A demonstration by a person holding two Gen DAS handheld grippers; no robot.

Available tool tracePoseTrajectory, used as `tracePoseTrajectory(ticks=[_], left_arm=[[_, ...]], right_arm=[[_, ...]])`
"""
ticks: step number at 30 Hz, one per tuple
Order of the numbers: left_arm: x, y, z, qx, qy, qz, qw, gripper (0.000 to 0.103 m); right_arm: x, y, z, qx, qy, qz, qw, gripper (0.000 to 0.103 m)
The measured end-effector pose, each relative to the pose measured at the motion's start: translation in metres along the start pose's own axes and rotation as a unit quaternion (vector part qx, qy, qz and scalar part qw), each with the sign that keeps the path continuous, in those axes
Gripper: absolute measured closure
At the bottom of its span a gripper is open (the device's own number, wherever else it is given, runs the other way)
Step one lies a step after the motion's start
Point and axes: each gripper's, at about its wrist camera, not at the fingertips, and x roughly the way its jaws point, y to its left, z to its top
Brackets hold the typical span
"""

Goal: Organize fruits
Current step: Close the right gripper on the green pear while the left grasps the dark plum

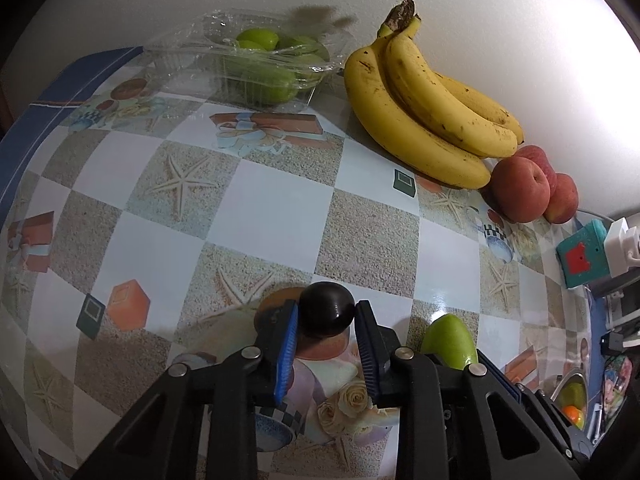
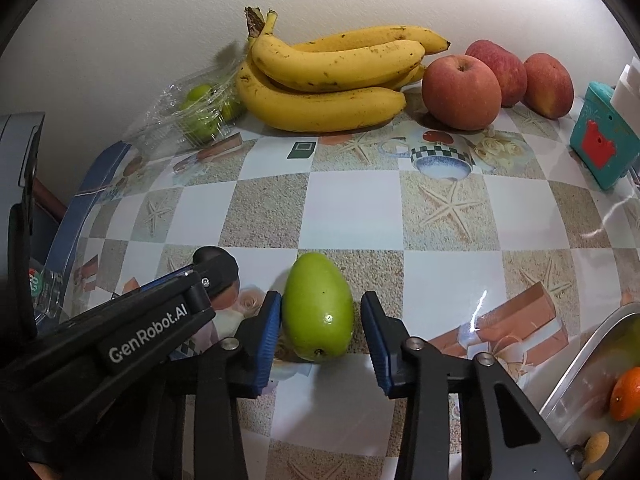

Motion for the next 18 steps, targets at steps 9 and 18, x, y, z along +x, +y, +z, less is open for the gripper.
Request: tracePoseTrajectory(ticks=[9, 18], left_arm=[[-0.0028, 0.0047, -0.0004, -0.001, 0.001, -0.004, 1.0, 0.073], [-0.0104, 0.0011, 0.001, -0.001, -0.003, -0.008, 1.0, 0.073]], right_arm=[[0.0002, -0.0007, -0.0004, 0.004, -0.001, 0.004, 1.0, 0.065], [-0.0034, -0.0013, -0.0023, 0.009, -0.001, 0.004, 1.0, 0.065]])
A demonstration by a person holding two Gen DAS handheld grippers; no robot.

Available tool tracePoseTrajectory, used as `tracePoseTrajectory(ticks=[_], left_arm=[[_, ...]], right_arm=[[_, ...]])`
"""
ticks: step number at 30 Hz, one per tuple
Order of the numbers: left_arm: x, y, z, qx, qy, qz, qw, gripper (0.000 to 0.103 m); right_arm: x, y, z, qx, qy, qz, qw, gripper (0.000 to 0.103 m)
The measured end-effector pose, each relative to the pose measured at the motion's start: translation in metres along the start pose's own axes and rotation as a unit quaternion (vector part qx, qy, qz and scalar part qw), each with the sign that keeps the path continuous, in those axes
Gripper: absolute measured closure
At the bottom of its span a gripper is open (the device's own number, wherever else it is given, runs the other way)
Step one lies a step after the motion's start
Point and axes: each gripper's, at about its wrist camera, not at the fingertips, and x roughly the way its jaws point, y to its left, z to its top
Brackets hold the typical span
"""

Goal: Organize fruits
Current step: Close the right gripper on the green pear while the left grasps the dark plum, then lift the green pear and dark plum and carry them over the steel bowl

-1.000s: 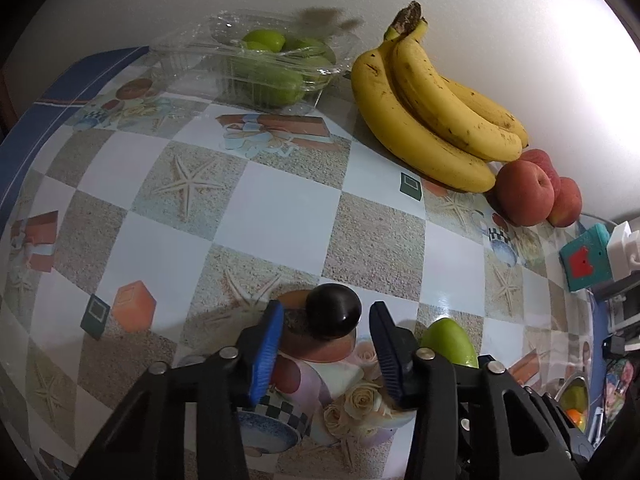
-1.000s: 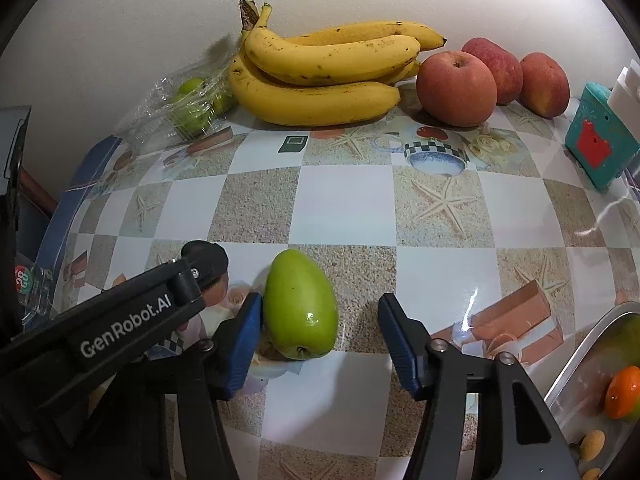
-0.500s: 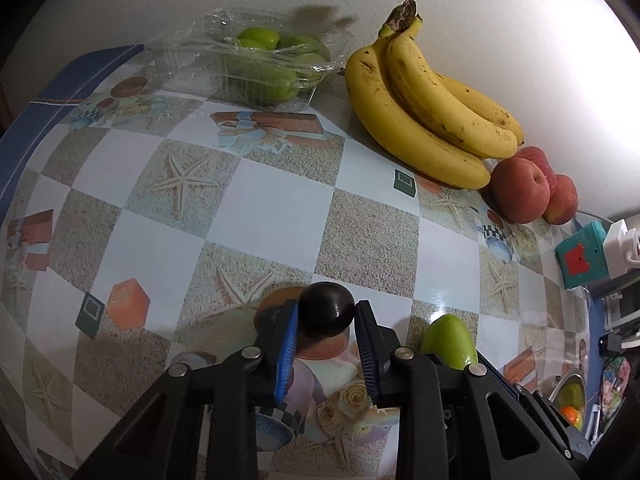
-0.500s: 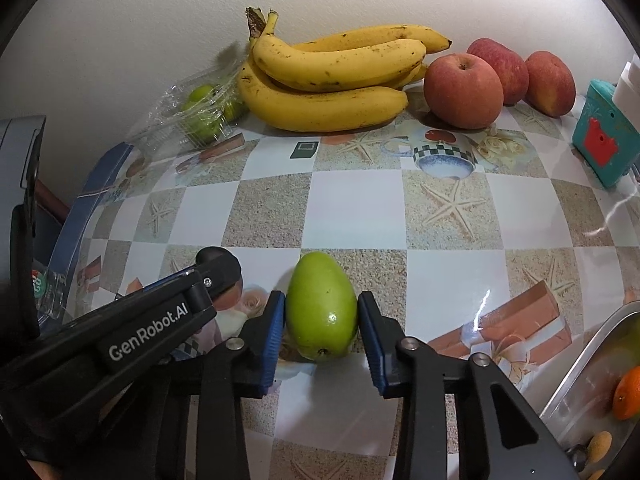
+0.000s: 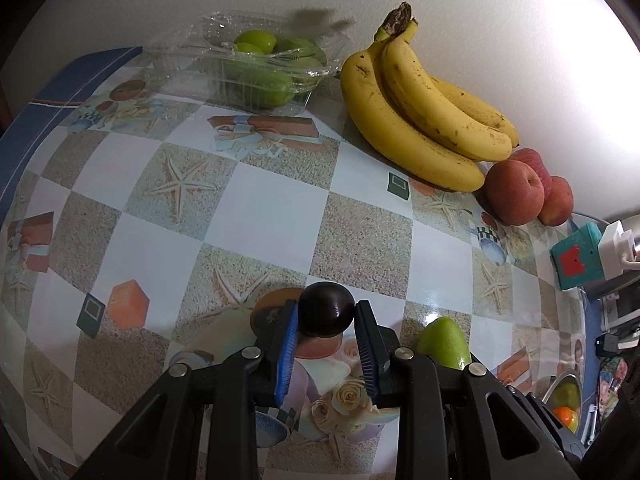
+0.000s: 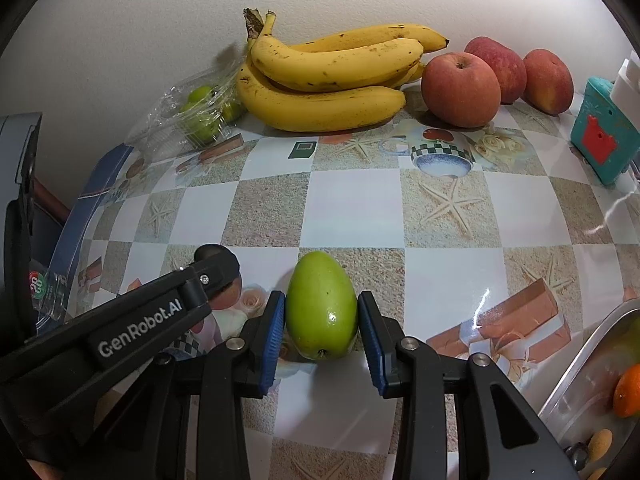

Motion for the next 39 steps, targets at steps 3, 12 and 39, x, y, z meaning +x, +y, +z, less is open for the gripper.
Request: tracePoseTrajectory(ticks=[3, 12, 39], left_arm=[[-0.006, -0.002, 0.001, 0.001, -0.005, 0.001, 1.0, 0.073], [-0.013, 0.002, -0.003, -0.02, 0.012, 0.007, 0.9997, 0.073], [-0.076, 0.001, -0.043, -0.027, 0.006, 0.031, 0.9992, 0.073]], right_arm=[[-0.003, -0.003, 0.001, 0.012, -0.001, 0.009, 1.0, 0.065], [-0.017, -0.003, 0.001, 0.015, -0.007, 0.008, 1.0, 0.065], [-0.072, -0.005, -0.033, 0.058, -0.007, 0.016, 0.998, 0.065]])
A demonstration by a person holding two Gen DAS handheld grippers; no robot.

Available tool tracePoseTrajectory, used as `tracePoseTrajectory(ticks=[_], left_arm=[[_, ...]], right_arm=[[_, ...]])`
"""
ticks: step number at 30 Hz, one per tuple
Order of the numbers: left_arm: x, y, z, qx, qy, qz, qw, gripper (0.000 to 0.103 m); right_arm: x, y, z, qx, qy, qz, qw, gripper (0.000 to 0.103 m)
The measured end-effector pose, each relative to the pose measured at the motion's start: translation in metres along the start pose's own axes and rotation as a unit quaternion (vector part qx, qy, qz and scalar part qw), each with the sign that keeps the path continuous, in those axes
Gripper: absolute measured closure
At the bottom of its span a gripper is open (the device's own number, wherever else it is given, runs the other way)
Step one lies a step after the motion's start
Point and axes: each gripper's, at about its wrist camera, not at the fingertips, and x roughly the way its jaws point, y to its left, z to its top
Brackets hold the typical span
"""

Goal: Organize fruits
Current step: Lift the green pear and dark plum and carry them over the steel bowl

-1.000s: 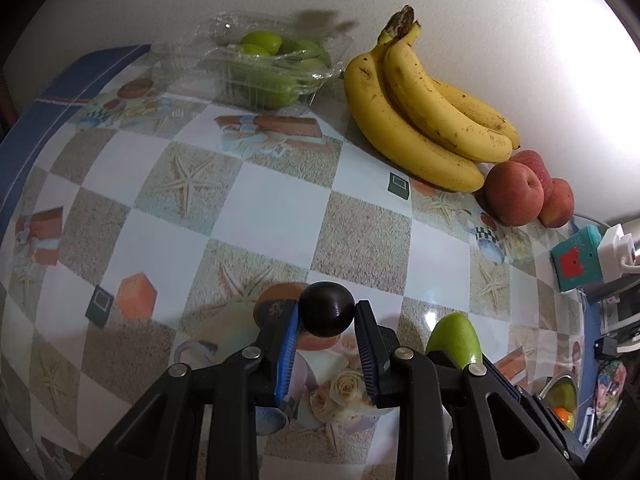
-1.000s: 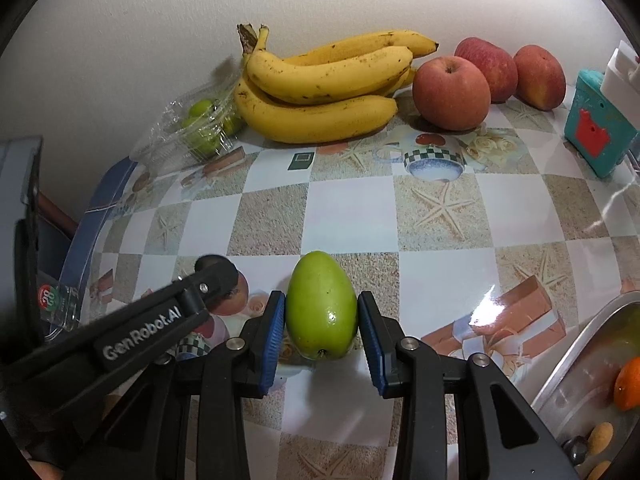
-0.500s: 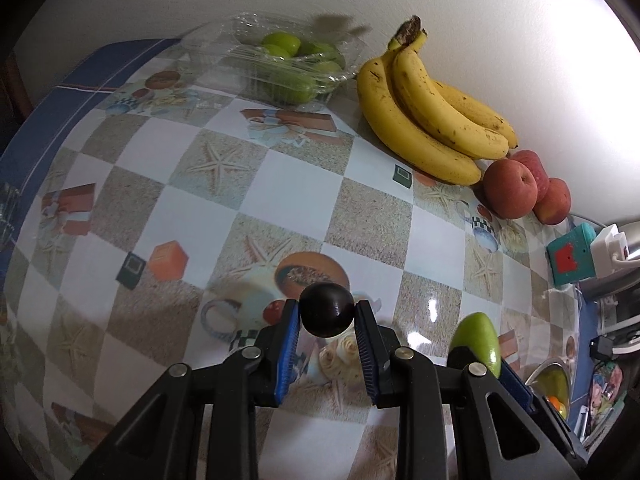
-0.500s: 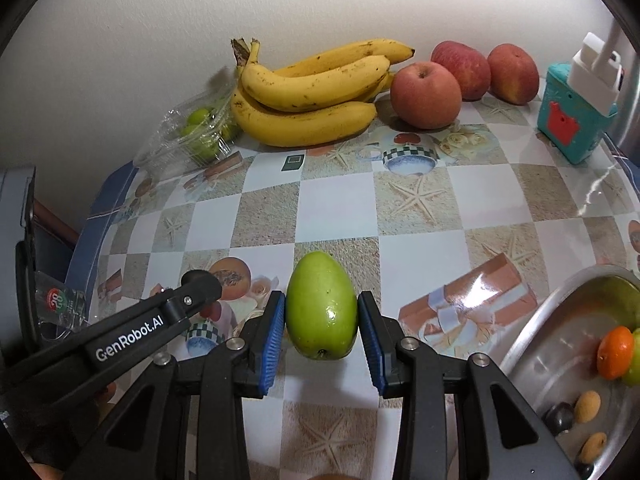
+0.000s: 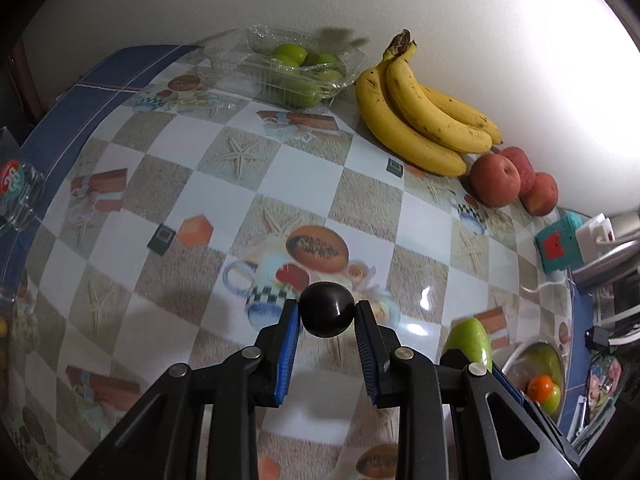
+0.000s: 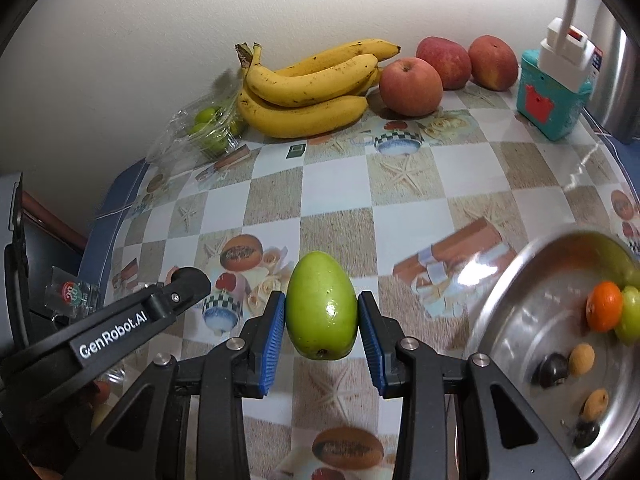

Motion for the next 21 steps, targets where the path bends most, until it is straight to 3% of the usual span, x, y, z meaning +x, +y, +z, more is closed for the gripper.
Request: tracePoseTrajectory(ticks=[21], left_arm=[[-0.035, -0.004, -0.047, 0.025, -0.015, 0.013, 0.9995, 0.073]], right_arm=[[-0.047, -0.019, -0.036, 0.033, -0.015, -0.002, 0.999, 0.065]])
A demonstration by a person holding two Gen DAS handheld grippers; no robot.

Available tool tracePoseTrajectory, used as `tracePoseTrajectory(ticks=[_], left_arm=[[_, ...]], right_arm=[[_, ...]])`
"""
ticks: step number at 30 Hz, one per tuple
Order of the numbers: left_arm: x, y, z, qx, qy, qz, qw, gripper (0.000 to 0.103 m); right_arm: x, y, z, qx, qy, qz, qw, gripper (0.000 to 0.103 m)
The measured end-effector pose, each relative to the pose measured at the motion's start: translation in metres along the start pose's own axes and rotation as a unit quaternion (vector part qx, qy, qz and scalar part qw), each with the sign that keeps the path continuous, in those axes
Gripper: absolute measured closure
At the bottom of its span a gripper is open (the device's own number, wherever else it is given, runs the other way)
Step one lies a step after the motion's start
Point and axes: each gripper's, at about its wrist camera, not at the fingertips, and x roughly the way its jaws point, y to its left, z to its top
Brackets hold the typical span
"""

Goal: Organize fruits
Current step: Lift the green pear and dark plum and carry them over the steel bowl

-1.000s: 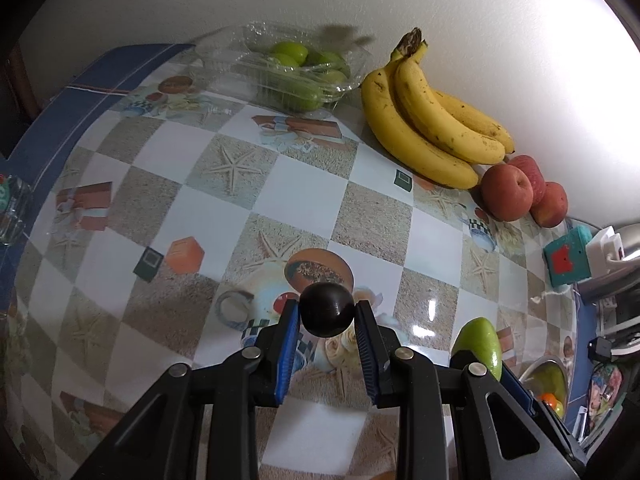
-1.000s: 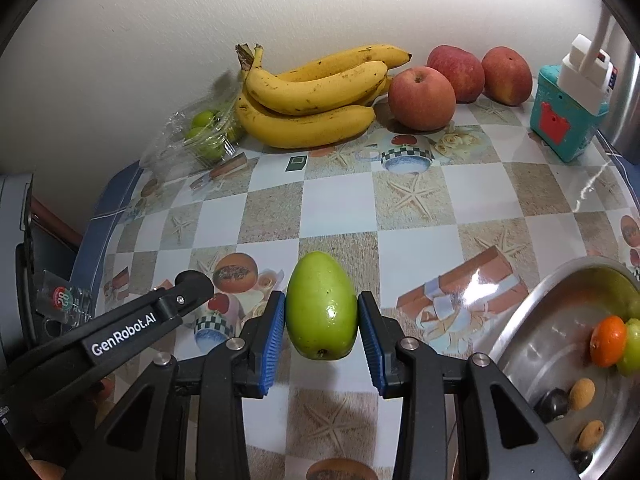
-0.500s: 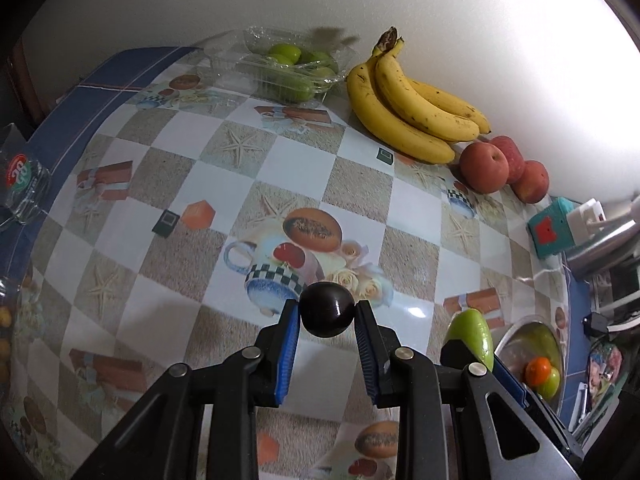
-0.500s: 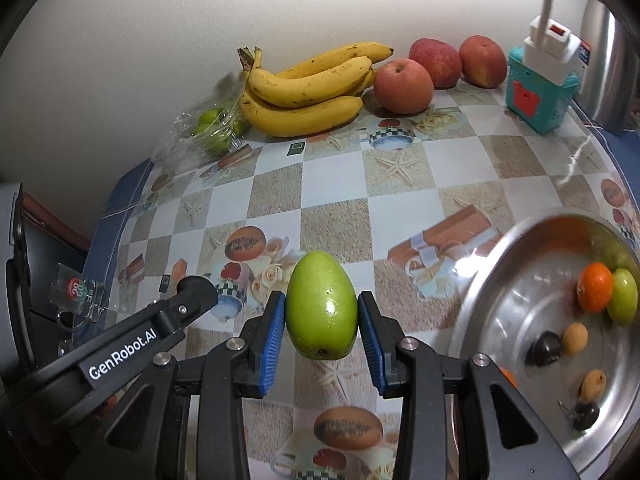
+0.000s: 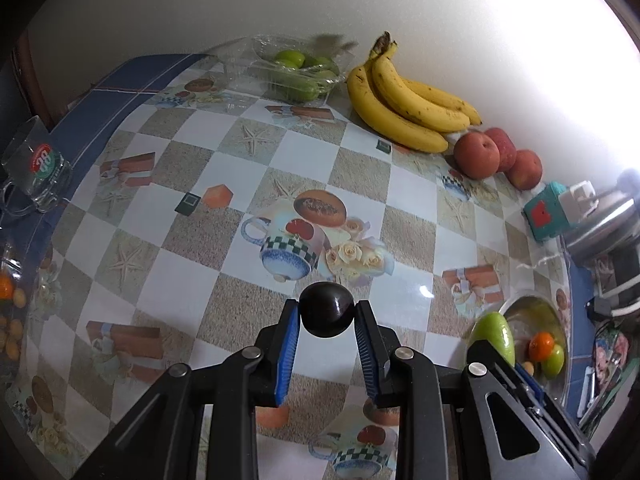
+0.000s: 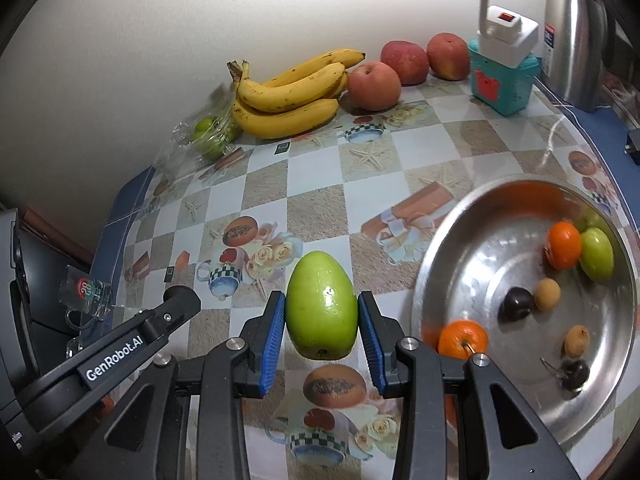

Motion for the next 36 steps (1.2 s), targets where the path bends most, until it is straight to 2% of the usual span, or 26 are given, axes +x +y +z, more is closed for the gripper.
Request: tracePoseTrajectory(ticks=[8, 16, 21, 26, 36], left_arm=[[-0.004, -0.014, -0.012, 0.021, 0.001, 0.0, 0.9998, 0.073], [-0.001, -0.033, -0.013, 0.036, 0.006, -0.014, 0.9992, 0.073], [0.005, -0.06, -0.016, 0.067, 0.008, -0.031, 0.9972, 0.073], [0.007, -0.09, -0.023, 0.105, 0.009, -0.056, 0.9928, 0.073], [0.012, -0.133, -0.034, 0.16, 0.014, -0.08, 0.9838, 0.073]], right_arm=[[-0.009, -0.014, -0.005, 0.011, 0.005, -0.024, 1.0, 0.065], [-0.017, -0.049, 0.001, 0.054, -0.001, -0.071, 0.996, 0.065], [-0.025, -0.082, 0.004, 0.095, -0.008, -0.109, 0.989, 0.065], [-0.035, -0.107, 0.004, 0.127, -0.022, -0.131, 0.983, 0.065], [-0.046, -0.151, -0.001, 0.184, -0.029, -0.179, 0.966, 0.065]])
